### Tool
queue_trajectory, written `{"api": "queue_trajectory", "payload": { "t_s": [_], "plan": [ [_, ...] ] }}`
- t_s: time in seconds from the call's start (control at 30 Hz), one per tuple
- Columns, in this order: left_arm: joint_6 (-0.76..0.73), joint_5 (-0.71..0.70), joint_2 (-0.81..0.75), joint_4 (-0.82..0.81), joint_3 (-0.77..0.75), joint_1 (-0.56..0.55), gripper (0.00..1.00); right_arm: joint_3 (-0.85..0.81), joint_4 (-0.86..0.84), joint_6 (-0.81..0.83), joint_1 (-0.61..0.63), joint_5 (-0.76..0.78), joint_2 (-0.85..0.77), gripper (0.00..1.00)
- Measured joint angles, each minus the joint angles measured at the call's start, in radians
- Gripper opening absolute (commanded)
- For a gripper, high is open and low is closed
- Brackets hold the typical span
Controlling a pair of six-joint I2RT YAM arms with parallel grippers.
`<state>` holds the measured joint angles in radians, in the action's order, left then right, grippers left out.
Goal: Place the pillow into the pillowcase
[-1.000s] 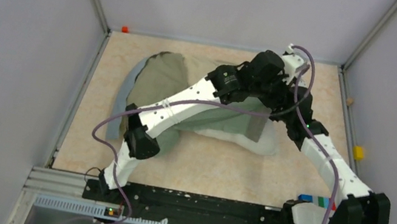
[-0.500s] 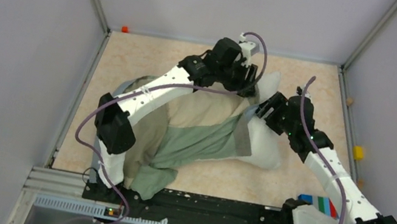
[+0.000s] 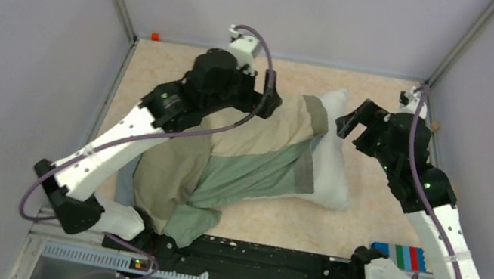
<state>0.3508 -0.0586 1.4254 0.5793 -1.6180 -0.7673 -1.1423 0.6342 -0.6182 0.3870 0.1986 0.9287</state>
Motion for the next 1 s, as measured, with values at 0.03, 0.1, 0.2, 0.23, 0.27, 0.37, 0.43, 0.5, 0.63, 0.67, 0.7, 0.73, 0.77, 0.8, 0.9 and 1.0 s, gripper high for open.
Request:
{"api": "queue_trajectory", "payload": {
  "t_s": [0.03,0.1,0.2,0.23,0.27,0.37,0.43,0.5,0.63,0.67,0.7,0.73,0.77,0.8,0.9,1.0],
  "plan": [
    [0.008,-0.033,-0.047,0.004,0.014,0.000,0.99,-0.012,0.018,0.016,0.014,0.000,0.002,0.95],
    [0.035,-0.104,-0.145,0.021,0.065,0.000,0.99,-0.028,0.034,0.042,0.077,0.014,0.019,0.95],
    [0.103,-0.203,-0.283,0.080,0.195,0.001,0.99,-0.006,0.050,0.067,0.228,0.055,0.061,0.95],
    [0.134,-0.230,-0.328,0.098,0.256,0.001,0.99,0.016,0.051,0.069,0.258,0.060,0.074,0.96],
    [0.173,-0.259,-0.377,0.133,0.336,0.001,0.99,0.045,0.051,0.069,0.282,0.062,0.085,0.96],
    [0.270,-0.301,-0.471,0.218,0.521,0.001,0.99,0.148,0.035,0.068,0.301,0.071,0.129,0.94],
    [0.331,-0.316,-0.508,0.251,0.646,0.001,0.99,0.212,0.009,0.065,0.300,0.074,0.173,0.79],
    [0.367,-0.326,-0.504,0.239,0.732,0.001,0.92,0.245,-0.014,0.060,0.300,0.064,0.220,0.47],
    [0.377,-0.369,-0.415,0.140,0.775,0.001,0.38,0.229,-0.037,0.053,0.304,0.008,0.249,0.00],
    [0.365,-0.386,-0.389,0.121,0.764,0.003,0.24,0.213,-0.035,0.053,0.304,-0.002,0.248,0.00],
    [0.341,-0.407,-0.353,0.111,0.740,0.006,0.11,0.186,-0.027,0.050,0.303,-0.018,0.245,0.00],
    [0.332,-0.422,-0.327,0.109,0.717,0.009,0.04,0.166,-0.021,0.052,0.302,-0.033,0.243,0.00],
    [0.303,-0.439,-0.288,0.113,0.679,0.015,0.00,0.142,-0.011,0.053,0.300,-0.056,0.240,0.00],
    [0.263,-0.456,-0.246,0.119,0.629,0.027,0.00,0.122,-0.003,0.053,0.299,-0.081,0.237,0.00],
    [0.147,-0.470,-0.135,0.127,0.488,0.082,0.00,0.070,0.031,0.040,0.295,-0.174,0.225,0.00],
    [0.036,-0.441,0.001,0.109,0.321,0.162,0.01,0.018,0.071,-0.002,0.301,-0.280,0.212,0.00]
  ]
}}
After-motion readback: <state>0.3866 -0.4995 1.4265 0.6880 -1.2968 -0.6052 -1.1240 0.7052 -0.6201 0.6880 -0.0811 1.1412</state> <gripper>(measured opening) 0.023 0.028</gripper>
